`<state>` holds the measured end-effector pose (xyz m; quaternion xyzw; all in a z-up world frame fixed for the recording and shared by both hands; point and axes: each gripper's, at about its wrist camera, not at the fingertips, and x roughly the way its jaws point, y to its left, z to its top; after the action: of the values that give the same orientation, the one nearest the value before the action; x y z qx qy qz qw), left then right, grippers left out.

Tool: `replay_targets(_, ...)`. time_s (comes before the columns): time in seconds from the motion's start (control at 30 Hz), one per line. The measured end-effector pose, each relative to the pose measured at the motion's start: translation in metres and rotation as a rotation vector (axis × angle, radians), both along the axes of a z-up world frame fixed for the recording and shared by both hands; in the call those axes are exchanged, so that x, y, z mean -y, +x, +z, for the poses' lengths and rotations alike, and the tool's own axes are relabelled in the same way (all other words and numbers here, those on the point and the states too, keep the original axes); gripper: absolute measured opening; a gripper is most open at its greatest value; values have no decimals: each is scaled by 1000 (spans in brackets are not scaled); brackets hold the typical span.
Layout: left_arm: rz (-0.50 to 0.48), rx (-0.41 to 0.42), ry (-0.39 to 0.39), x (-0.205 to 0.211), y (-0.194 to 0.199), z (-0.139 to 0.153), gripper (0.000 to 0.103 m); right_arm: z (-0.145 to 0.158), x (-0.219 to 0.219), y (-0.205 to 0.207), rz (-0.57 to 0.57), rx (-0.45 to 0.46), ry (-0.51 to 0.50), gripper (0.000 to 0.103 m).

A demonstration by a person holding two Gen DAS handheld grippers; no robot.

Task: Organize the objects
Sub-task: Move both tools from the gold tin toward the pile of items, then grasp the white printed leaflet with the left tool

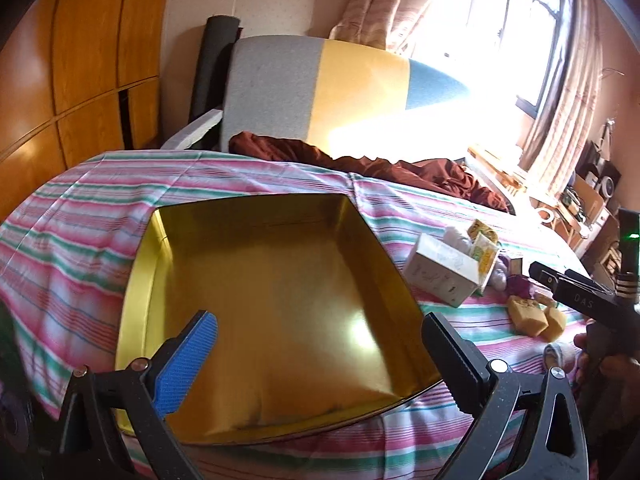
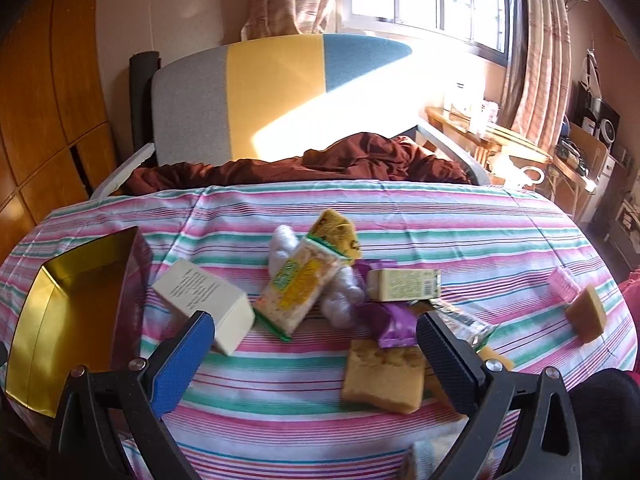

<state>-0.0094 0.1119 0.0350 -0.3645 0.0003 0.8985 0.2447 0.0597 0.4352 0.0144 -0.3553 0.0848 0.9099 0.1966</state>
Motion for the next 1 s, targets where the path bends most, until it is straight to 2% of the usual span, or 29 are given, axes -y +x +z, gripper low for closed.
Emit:
replay_targets(0.13, -112, 5, 6, -44, -4, 14, 103, 7, -40, 6, -75, -12, 36, 103)
replay_targets(0.27, -208, 84, 41, -95, -17, 20, 103, 4, -68, 8, -93, -47, 34, 103)
replay_targets(0.43, -268, 170, 33, -159, -32, 14, 103, -8, -92, 10, -129, -65, -80, 103)
replay_targets(0.63, -236, 277, -10, -212, -54, -21, 103, -10, -115, 23, -191, -128, -198, 103)
replay_targets(0.87, -100, 422, -44, -230, -86, -63, 103, -12, -129, 33, -225, -174, -287, 103)
replay_targets(1.0, -71, 423, -44, -237, -94, -72, 103, -12, -127, 33, -208, -177, -300, 103)
